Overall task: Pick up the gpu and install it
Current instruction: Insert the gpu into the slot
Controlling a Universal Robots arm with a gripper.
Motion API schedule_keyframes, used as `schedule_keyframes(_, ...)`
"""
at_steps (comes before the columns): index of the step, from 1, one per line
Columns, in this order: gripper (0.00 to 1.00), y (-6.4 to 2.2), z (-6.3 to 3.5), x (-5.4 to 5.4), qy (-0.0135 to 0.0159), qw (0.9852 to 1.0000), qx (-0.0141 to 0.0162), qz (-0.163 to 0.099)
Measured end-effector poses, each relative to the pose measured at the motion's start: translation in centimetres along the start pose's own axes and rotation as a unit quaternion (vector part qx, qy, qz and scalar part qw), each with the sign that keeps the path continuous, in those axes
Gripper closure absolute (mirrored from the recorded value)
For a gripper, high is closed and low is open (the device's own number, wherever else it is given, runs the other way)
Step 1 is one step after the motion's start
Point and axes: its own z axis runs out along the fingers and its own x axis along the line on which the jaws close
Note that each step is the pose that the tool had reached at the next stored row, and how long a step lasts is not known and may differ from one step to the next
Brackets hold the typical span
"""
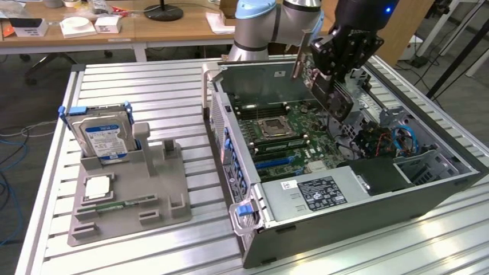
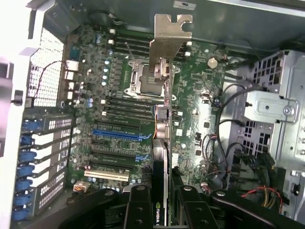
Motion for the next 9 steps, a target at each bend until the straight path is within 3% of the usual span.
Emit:
schedule_keyframes(5, 0.74, 0.00, 0.02, 0.00, 0.0012, 0.9996, -0.0007, -0.027)
schedule_keyframes(9, 0.74, 0.00, 0.05, 0.00, 0.0025, 0.9984, -0.0014, -0.057)
